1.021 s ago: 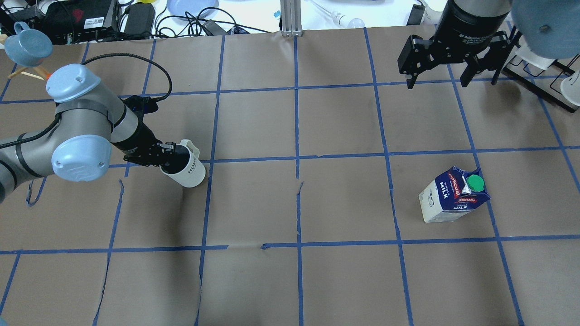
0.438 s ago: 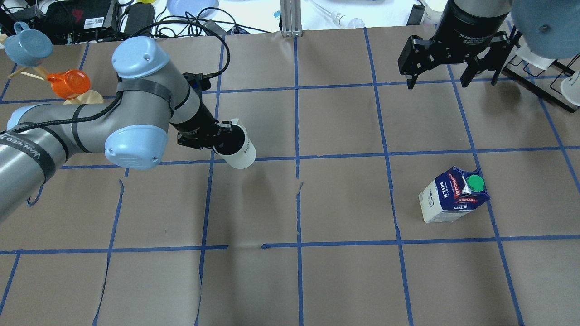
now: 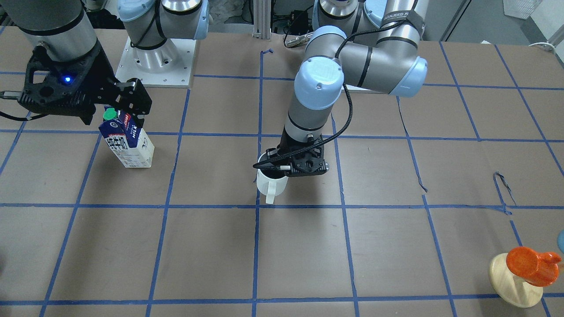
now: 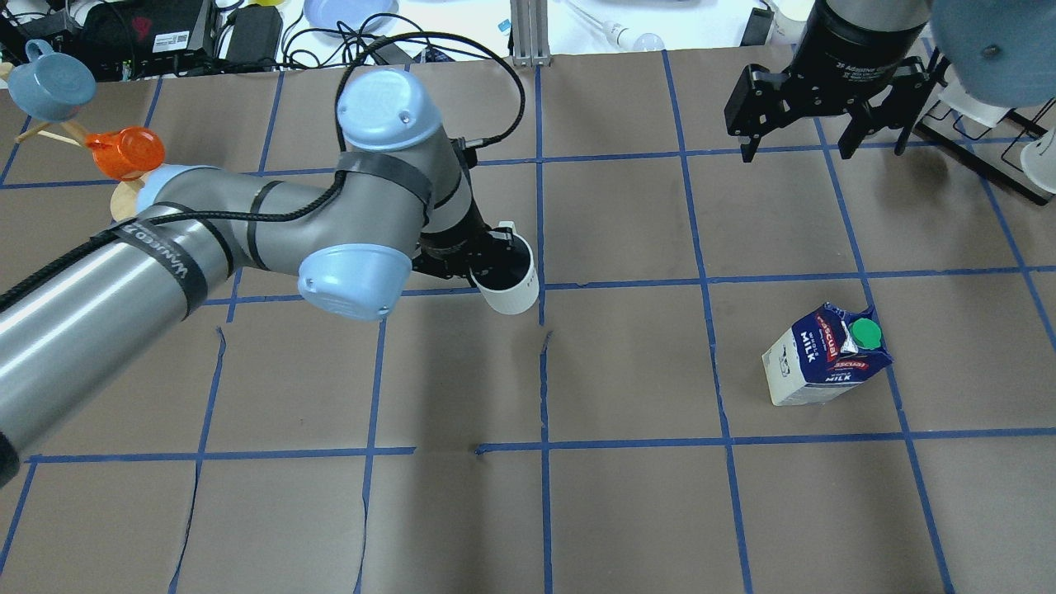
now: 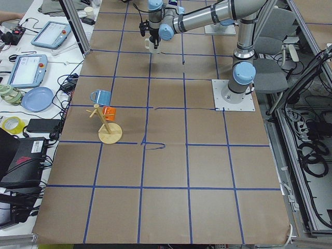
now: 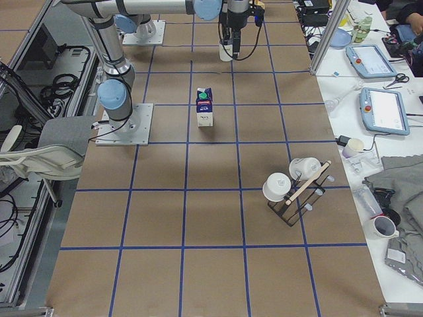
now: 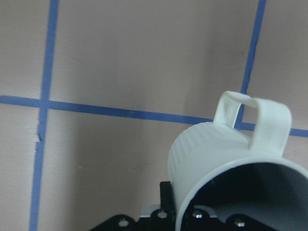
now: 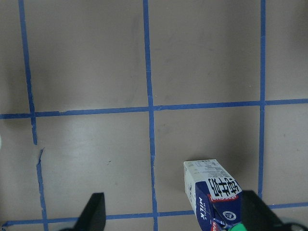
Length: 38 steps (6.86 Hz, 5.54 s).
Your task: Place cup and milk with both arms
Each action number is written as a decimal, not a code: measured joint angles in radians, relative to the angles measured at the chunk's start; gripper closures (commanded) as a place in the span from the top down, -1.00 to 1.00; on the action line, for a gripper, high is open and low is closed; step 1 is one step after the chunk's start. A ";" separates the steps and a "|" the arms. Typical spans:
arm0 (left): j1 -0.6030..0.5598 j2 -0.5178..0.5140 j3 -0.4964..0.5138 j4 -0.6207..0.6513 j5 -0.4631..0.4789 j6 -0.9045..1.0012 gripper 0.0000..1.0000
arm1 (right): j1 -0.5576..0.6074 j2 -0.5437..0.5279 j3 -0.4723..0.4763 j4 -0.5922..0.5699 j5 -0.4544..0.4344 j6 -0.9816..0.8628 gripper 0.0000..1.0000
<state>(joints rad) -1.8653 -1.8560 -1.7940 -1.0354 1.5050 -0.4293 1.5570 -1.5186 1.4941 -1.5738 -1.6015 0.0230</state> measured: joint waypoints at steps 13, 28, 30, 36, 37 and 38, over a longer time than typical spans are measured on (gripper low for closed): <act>0.168 0.073 0.189 -0.252 0.010 0.312 1.00 | -0.152 -0.058 0.139 0.074 0.008 -0.259 0.99; 0.390 0.248 0.292 -0.513 0.060 0.523 1.00 | -0.238 -0.107 0.460 -0.088 -0.051 -0.353 -0.12; 0.390 0.249 0.292 -0.512 0.060 0.523 1.00 | -0.232 -0.070 0.355 -0.085 -0.023 -0.319 -0.18; 0.379 0.249 0.289 -0.512 0.061 0.524 1.00 | 0.089 0.181 0.048 -0.078 0.009 0.072 -0.19; 0.379 0.249 0.289 -0.512 0.060 0.524 1.00 | 0.154 0.196 0.045 -0.080 0.012 0.164 -0.19; 0.378 0.249 0.287 -0.513 0.060 0.524 1.00 | 0.203 0.208 0.045 -0.081 0.027 0.237 -0.19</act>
<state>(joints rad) -1.4874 -1.6071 -1.5071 -1.5481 1.5649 0.0951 1.7604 -1.3111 1.5394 -1.6548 -1.5742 0.2598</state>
